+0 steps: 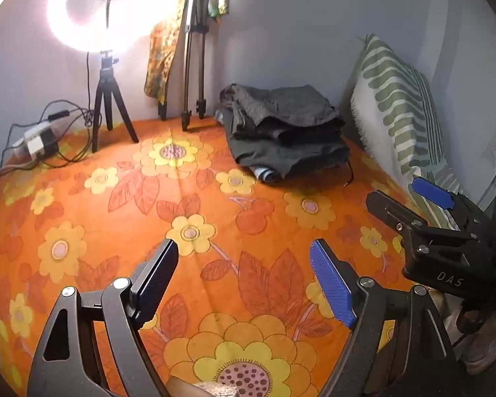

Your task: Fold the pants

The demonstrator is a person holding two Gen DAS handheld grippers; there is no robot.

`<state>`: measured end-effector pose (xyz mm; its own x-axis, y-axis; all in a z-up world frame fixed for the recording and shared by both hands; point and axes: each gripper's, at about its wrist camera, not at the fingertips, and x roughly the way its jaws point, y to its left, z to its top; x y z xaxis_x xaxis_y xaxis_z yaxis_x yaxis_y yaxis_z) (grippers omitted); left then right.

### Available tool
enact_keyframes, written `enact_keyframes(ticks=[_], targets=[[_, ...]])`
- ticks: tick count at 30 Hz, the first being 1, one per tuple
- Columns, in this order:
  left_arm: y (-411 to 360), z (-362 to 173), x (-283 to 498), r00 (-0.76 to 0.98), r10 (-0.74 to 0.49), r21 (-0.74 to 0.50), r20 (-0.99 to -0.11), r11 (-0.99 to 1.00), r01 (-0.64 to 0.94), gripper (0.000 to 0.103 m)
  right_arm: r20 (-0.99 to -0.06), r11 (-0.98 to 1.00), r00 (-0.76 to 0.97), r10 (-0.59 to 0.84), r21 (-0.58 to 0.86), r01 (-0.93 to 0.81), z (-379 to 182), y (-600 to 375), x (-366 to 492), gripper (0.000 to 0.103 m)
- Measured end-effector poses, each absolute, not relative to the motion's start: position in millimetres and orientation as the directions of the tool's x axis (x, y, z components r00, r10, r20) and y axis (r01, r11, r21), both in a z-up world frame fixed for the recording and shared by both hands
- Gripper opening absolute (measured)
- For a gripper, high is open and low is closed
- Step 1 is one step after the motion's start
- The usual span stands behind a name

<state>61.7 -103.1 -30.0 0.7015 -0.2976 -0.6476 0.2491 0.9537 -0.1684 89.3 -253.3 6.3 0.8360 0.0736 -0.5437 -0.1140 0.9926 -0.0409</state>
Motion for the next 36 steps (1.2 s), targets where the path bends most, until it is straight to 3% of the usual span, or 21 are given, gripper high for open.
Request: enact_keyframes(ticks=[36], targets=[[-113.9,-25.9,56.6,0.703,-0.296,-0.139,-0.647,0.952,0.273,0.082,-0.549,0.995,0.833,0.066,-0.021,-0.093,3.2,-265.8,88.2,0.103]])
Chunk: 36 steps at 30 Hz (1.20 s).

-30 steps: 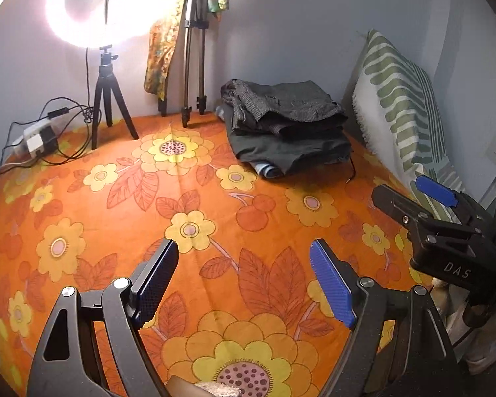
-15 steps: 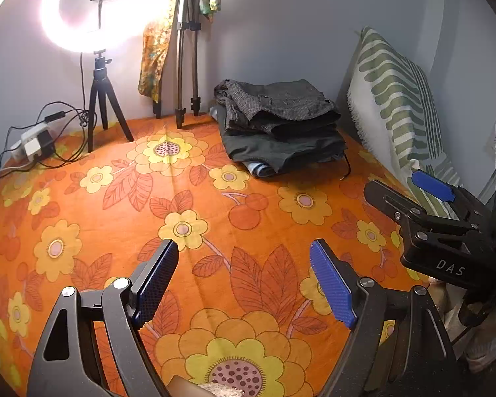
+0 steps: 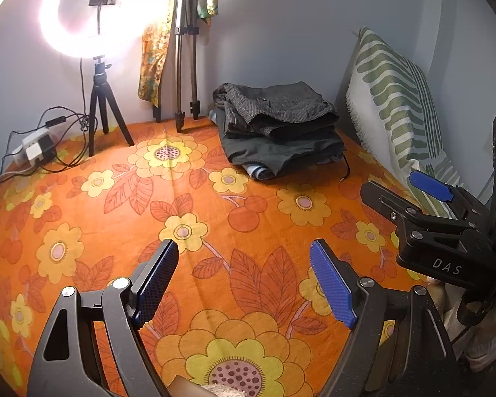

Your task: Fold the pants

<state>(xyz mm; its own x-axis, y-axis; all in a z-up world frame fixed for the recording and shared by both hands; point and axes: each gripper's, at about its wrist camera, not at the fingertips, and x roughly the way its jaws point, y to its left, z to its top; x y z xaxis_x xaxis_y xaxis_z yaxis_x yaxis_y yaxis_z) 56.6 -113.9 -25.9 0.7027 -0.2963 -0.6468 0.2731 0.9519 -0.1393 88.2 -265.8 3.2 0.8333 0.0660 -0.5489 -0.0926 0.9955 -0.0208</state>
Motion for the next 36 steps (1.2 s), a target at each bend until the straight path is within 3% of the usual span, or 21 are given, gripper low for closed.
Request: enact_keyframes(ticks=[36], targets=[[-114.7,-23.2,55.7,0.711,-0.291,-0.127,-0.640,0.953,0.276,0.082,-0.550,0.995,0.832,0.068,-0.021,-0.095,3.3,-266.1,87.3,0.103]])
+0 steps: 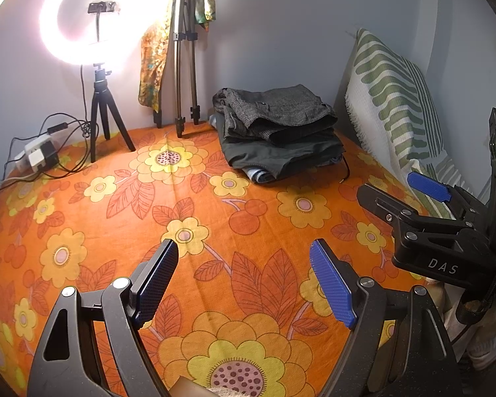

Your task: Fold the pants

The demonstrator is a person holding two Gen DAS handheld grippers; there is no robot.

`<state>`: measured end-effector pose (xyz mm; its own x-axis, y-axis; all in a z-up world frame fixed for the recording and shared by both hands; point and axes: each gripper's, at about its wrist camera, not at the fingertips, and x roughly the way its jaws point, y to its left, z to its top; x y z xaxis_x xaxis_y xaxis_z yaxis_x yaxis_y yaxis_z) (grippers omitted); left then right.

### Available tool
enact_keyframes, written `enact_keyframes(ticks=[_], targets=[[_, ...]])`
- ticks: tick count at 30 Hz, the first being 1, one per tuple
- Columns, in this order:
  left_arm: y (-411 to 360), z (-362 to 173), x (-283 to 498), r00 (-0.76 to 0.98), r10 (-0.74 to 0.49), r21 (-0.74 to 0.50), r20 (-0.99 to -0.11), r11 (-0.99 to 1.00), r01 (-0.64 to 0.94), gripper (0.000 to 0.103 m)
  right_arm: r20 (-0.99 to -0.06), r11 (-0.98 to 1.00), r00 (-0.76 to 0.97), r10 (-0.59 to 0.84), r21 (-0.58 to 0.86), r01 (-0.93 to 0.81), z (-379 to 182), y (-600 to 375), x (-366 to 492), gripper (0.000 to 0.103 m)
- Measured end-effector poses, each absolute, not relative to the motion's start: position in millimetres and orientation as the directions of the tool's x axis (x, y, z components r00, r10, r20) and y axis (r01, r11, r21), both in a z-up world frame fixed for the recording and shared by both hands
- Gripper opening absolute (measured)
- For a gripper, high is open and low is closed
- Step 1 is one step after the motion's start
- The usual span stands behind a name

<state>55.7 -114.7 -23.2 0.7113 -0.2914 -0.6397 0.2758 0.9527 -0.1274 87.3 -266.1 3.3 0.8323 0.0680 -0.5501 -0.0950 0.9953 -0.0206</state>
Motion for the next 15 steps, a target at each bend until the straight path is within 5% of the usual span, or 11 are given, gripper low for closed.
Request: enact_keyframes(ticks=[15], targets=[[-109.6,-21.2,56.6,0.730,-0.285,-0.114,-0.621,0.955,0.276,0.082,-0.550,0.995,0.832,0.069,-0.020,-0.095,3.0,-265.3,87.9,0.103]])
